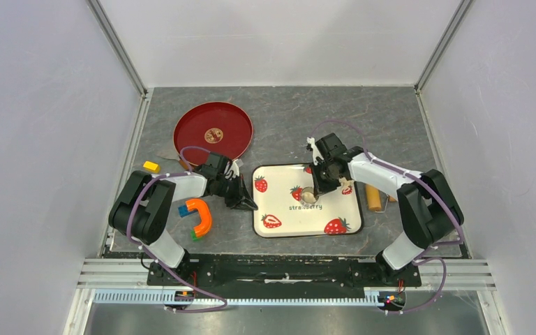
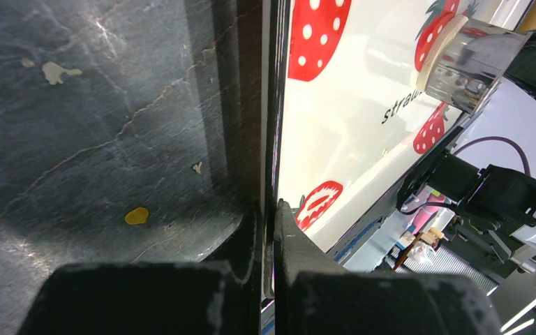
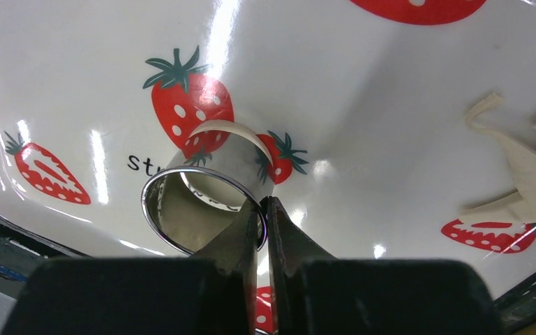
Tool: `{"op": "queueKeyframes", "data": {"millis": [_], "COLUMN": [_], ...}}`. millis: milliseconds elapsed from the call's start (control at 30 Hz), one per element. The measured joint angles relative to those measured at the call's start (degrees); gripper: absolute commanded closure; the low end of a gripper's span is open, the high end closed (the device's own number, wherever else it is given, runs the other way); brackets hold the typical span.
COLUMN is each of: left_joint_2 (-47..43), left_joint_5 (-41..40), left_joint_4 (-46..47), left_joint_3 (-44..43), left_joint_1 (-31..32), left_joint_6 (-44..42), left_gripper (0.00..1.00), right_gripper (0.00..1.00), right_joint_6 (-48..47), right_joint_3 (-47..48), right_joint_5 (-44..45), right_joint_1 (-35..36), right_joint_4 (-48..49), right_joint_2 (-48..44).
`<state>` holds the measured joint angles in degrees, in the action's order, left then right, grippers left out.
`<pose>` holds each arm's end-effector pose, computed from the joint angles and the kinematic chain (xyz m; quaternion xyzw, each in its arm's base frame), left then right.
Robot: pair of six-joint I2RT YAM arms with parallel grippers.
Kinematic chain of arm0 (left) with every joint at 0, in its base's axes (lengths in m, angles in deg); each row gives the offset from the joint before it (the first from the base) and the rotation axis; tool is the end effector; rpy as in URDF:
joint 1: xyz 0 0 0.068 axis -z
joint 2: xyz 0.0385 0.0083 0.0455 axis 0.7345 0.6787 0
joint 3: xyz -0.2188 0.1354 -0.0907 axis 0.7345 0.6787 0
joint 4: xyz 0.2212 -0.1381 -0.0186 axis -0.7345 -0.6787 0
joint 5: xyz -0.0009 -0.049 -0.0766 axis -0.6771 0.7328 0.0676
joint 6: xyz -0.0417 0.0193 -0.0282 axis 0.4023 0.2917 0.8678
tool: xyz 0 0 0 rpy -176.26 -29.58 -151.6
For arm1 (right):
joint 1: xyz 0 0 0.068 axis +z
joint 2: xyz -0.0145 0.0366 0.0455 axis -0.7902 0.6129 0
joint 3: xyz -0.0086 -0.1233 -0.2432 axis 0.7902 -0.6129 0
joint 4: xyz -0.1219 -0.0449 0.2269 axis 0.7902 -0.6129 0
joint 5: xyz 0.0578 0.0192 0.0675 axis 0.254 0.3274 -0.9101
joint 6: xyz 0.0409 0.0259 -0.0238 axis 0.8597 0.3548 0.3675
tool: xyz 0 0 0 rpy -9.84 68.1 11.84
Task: Roll out the dumpling wrappers from the dough
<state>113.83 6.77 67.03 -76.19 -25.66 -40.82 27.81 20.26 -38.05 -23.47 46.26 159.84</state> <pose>0.2426 -0.1188 0.1159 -0.0382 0.9285 -0.3672 0.0412 0.2625 0.1513 0.1742 -0.1591 0.9660 0.1483 0.1399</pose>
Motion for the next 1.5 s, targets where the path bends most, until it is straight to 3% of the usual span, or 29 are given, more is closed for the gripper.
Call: {"op": "queueKeyframes", "data": {"millis": [600,1233,1500], "left_joint_2": [0.2,0.9,1.0], "left_joint_5": [0.1,0.7,0.9], "left_joint_4": [-0.2,-0.7,-0.7], "left_joint_3": [-0.2,-0.8,-0.9], "left_joint_1": [0.0,0.0,0.0], "left_joint_6": [-0.4,-0.6,-0.6], "left_gripper": [0.98,0.98,0.98], "right_gripper": [0.99,0.98,0.87], "right_joint_6": [-2.3,-6.1,-6.1], "right_joint_3": [12.5,41.9,45.1], "right_joint_5": [4.3,1.9,1.6], "right_joint_1": [-1.9,-14.1,-17.7], "right_joint_4": [-7.0,-13.2,-14.4], "right_joint_2": [-2.5,22.7,28.5]}}
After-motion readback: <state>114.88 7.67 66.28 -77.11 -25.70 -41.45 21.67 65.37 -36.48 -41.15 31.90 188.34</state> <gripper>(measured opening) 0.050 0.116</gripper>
